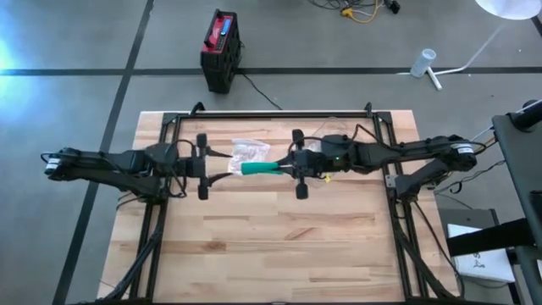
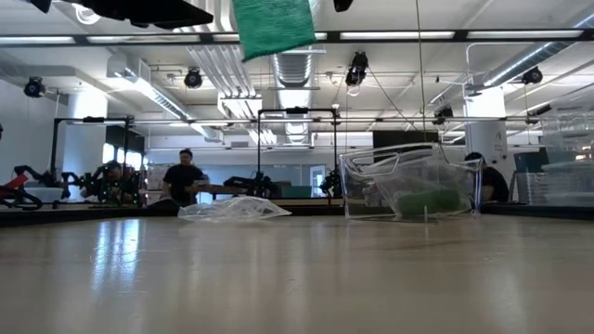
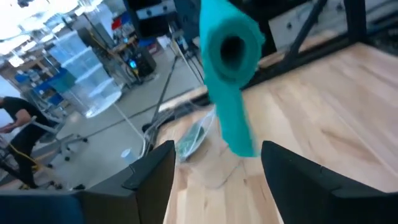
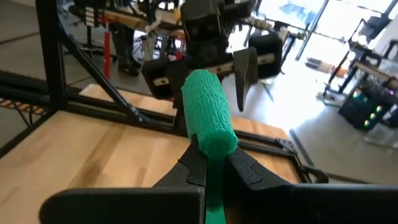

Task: Roll bandage
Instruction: Roll the dark green bandage

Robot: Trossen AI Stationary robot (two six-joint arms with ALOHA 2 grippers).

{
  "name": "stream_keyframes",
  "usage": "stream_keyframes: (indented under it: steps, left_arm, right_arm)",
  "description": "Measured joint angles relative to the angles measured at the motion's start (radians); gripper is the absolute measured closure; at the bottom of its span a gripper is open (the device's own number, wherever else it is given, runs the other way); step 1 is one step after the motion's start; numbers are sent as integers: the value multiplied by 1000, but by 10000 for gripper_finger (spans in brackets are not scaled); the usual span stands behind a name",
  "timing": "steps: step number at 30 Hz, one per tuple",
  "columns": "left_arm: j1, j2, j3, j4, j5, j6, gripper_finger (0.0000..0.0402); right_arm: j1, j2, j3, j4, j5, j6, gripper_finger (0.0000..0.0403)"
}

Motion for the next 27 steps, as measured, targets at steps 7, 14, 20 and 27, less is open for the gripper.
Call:
stream_keyframes:
  steps: [7,14,20,27]
  left_arm:
    - [0,-6,-101,310,72,-56,165]
    - [0,52,-188,591,186,-72,148]
    - [-2,109,-164,625,182,-57,130]
    - [-1,188,-112,626,177,-11,122]
  right_arm:
    - [-3,-1,-4,1,-97,-49,394]
    - [-4,5,-1,22,-97,-77,394]
    - [-5,17,-2,26,-72,-62,394]
    - [-15,25,0,31,-62,-31,394]
